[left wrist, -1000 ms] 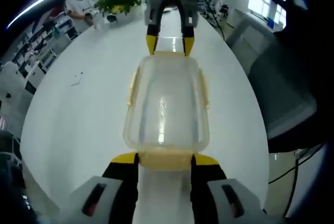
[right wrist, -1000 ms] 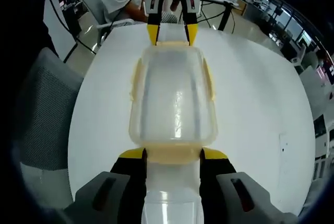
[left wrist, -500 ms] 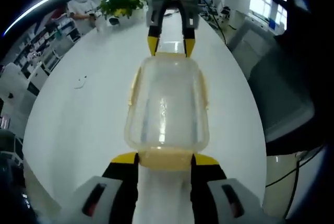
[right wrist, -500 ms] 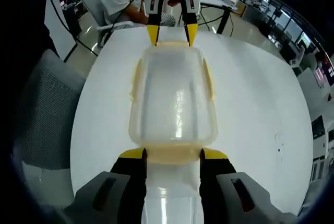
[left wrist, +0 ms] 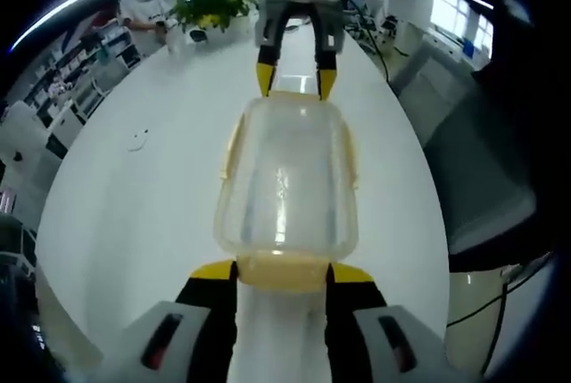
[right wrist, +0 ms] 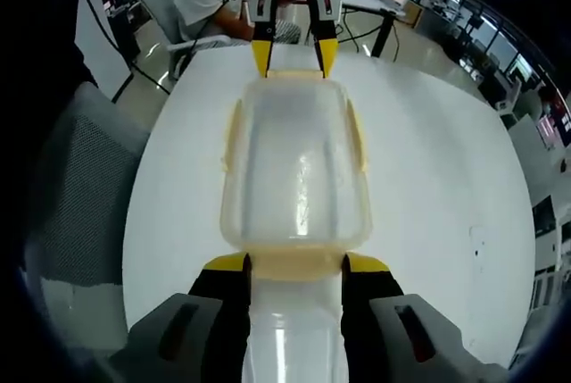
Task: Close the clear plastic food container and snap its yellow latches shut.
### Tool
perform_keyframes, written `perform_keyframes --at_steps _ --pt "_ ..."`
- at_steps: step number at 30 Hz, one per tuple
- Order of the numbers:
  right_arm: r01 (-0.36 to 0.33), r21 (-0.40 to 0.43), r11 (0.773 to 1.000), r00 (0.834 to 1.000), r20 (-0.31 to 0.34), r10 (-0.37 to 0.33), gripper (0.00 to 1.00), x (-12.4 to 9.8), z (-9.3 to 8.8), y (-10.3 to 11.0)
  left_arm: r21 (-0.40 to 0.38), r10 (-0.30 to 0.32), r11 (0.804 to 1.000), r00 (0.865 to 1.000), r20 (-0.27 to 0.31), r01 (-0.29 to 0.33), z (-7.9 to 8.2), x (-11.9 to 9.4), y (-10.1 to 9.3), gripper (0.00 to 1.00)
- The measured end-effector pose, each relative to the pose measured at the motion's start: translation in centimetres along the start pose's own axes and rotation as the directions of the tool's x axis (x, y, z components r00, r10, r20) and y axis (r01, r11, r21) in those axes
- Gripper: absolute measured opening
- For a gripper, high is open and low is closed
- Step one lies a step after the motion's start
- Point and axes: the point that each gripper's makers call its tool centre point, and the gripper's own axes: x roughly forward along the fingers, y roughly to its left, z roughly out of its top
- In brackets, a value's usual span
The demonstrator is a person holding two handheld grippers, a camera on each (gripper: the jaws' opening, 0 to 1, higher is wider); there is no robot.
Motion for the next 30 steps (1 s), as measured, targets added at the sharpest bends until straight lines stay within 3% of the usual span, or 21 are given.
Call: perform_keyframes --at_steps 6,14,30 --pt "-0.005 -0.009 1.000 1.000 0.012 0.005 0.36 -0.4 -0.4 0.3 -0.002 0.004 1.000 1.000 -0.015 -0.004 0.2 0.3 -0.3 0.33" --pt "-0.015 -0.018 1.000 1.000 0.007 0.015 0.36 -0.9 -1.6 0.0 -0.025 0.015 1.000 1.000 -0.005 -0.015 1.6 0.6 -0.7 0.33" --pt "-0.020 -0.012 1.000 1.000 0.017 0.021 0.36 -2.3 -5.2 0.8 -0.038 0.028 0.999 1.000 0.013 -0.028 4.7 2.4 -1.7 0.33"
